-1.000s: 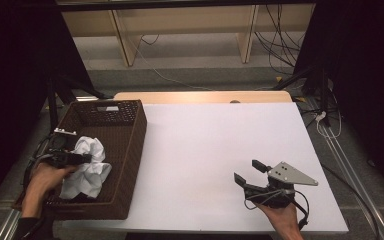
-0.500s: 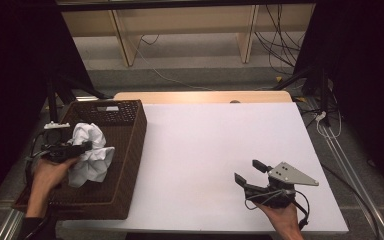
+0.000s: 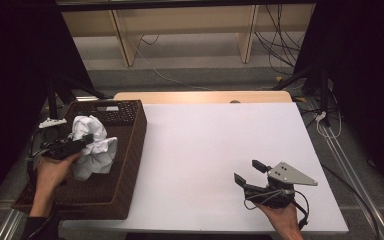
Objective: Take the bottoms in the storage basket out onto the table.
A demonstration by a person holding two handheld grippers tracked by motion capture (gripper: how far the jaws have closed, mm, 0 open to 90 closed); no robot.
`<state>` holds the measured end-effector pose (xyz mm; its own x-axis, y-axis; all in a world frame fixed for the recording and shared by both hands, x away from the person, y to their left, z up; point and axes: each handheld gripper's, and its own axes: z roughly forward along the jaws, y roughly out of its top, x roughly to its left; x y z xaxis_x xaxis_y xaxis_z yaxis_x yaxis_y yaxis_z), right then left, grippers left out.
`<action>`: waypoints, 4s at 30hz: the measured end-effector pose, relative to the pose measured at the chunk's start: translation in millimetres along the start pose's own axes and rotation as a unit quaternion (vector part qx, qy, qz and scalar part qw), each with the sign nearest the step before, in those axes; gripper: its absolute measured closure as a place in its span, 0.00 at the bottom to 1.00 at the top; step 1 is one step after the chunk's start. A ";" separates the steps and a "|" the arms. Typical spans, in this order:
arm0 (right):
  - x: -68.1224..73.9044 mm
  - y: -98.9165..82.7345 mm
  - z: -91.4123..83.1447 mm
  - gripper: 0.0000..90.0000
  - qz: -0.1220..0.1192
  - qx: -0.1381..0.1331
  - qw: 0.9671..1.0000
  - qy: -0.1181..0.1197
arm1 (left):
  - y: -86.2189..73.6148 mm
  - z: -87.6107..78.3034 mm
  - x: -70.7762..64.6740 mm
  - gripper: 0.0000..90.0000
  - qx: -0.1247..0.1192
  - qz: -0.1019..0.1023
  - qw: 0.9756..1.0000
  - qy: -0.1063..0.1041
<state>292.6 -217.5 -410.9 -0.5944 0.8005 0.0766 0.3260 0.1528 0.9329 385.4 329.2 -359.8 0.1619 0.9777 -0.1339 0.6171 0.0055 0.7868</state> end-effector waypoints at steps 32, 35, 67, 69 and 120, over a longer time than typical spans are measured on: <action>-1.0 0.3 -1.6 0.30 0.001 -0.006 1.000 -0.006 | 32.0 -18.8 -17.5 0.71 -0.073 -0.004 0.996 -0.041; -1.1 0.3 -1.4 0.30 0.002 -0.005 1.000 -0.007 | 37.6 -19.5 -22.7 0.71 -0.082 0.000 0.995 -0.049; 0.2 -0.4 -0.1 0.30 -0.001 -0.001 1.000 -0.007 | 59.2 -33.8 -77.6 0.71 -0.119 0.029 0.978 -0.168; -0.1 -0.4 -0.5 0.30 -0.001 -0.003 1.000 -0.007 | 59.6 -29.2 -84.9 0.71 -0.111 0.021 0.972 -0.205; -3.3 -1.4 -0.3 0.30 -0.001 -0.003 1.000 -0.006 | 37.1 50.3 -189.4 0.70 0.002 0.082 0.949 -0.304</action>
<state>293.9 -220.6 -412.4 -0.5866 0.8068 0.0709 0.3210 0.1513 0.9349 416.4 133.7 -335.5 0.6692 0.6640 -0.3335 0.5476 -0.1374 0.8253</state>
